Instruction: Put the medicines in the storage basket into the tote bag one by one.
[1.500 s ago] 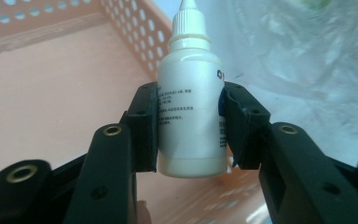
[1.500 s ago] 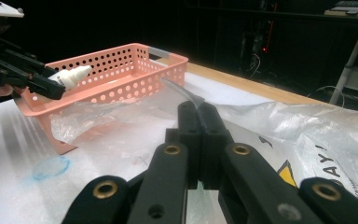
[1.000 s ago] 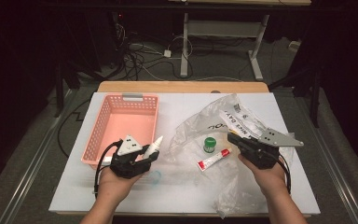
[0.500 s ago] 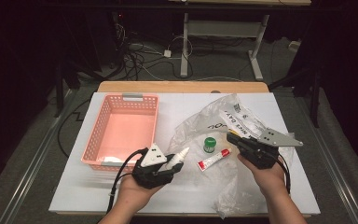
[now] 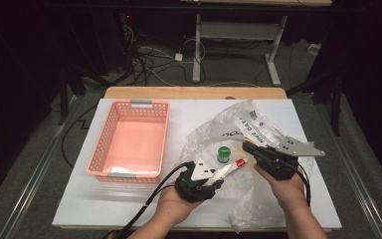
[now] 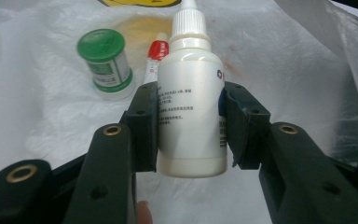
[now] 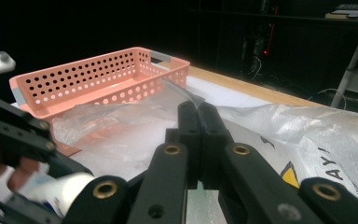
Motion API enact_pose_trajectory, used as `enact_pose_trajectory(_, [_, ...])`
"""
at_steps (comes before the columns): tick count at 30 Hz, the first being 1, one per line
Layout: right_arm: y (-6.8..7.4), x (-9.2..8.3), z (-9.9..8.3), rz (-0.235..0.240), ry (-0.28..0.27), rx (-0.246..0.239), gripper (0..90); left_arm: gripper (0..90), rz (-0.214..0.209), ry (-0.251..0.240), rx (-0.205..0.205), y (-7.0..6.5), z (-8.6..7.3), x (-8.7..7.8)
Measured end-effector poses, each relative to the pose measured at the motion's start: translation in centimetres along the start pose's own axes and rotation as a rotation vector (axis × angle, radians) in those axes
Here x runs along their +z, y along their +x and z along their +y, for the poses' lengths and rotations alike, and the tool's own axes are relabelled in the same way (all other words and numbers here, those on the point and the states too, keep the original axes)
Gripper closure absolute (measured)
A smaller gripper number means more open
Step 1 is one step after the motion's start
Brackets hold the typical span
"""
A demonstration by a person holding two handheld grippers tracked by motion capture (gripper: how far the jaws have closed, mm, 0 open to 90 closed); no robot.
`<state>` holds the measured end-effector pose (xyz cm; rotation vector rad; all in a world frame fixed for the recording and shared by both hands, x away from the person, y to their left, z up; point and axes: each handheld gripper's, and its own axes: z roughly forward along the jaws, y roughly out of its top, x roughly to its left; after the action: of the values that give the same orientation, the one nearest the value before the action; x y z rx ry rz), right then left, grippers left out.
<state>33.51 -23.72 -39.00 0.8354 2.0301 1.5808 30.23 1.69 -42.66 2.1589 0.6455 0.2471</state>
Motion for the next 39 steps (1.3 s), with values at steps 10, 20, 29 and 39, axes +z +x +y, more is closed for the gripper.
enact_pose_trajectory(10, [-0.1, 0.0, 0.0, 0.001, 0.0, 0.002, 90.0, 58.1, -0.019, 0.015, -0.013, 0.0, 0.2, 4.1])
enact_pose_trajectory(20, [-0.3, -0.2, 0.0, -0.004, -0.002, 0.006, 90.0, 58.1, -0.015, 0.008, -0.01, 0.2, 1.7, 7.3])
enact_pose_trajectory(29, [-0.5, -0.2, -0.1, -0.007, -0.003, 0.012, 90.0, 58.0, -0.002, 0.013, 0.009, -0.1, 2.8, 9.7])
enact_pose_trajectory(39, [-0.6, -0.3, -0.1, -0.006, -0.002, 0.015, 90.0, 45.9, -0.018, -0.006, 0.012, 0.1, 2.6, 8.4])
